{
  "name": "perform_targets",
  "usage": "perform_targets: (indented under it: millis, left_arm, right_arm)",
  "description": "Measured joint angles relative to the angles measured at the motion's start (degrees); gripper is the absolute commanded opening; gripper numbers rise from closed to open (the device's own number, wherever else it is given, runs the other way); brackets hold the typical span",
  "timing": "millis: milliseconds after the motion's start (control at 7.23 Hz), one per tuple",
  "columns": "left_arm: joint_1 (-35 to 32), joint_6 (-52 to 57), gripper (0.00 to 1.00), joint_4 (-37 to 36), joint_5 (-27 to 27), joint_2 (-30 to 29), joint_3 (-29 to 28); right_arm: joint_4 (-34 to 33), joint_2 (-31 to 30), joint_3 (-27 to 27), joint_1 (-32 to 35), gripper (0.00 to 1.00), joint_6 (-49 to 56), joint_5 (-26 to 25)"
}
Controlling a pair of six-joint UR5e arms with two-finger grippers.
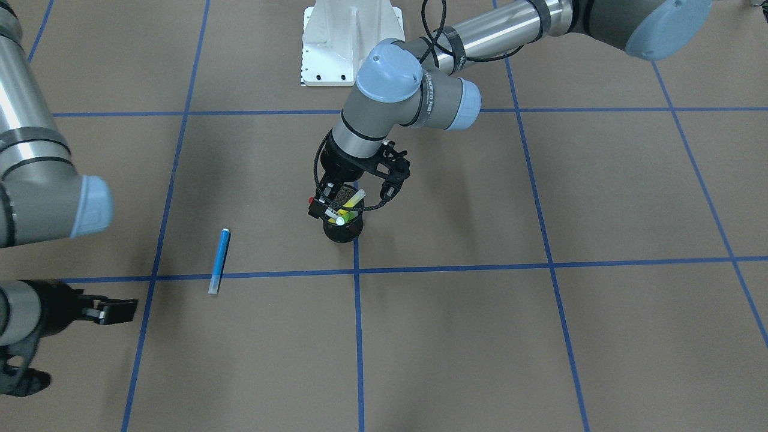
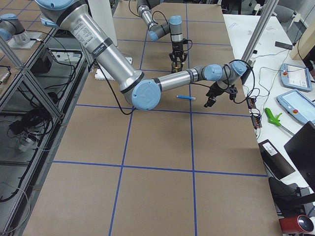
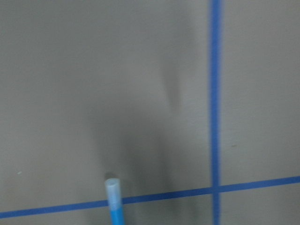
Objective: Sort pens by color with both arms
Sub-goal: 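Grasp the red-capped whiteboard marker with the left gripper while right arm withdraws, then lift the red marker out and carry it toward the blue marker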
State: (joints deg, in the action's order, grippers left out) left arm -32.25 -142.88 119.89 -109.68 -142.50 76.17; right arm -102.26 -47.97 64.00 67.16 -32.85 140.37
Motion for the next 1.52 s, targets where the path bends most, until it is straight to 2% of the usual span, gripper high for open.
perform_targets:
  millis: [277, 553, 830, 1245, 1521]
  left_arm:
    - [0.1, 0.0, 0.1, 0.0, 0.0, 0.0, 0.0]
    - [0.1, 0.0, 0.05, 0.0, 0.0, -0.1, 0.0]
    - [-0.1, 0.6, 0.0, -0.2, -0.2, -0.1, 0.5]
    - [-2.3, 0.9, 0.0, -4.9, -2.3, -1.1, 4.2]
    - [-3.4, 1.0, 0.0, -9.2, -3.5, -5.0, 4.6]
  right_arm:
    - [-0.3, -3.2, 5.2, 6.1, 0.99, -0.5, -0.2]
    - [-0.1, -3.4, 7.8, 10.4, 0.99, -1.4, -3.3]
    - [0.0, -3.1, 10.6, 14.9, 0.99, -2.0, -9.5]
    - [-0.1, -3.4, 13.9, 17.7, 1.0, -2.1, -14.0]
    - [-0.2, -6.2, 18.9, 18.6, 1.0, -2.2, -15.7]
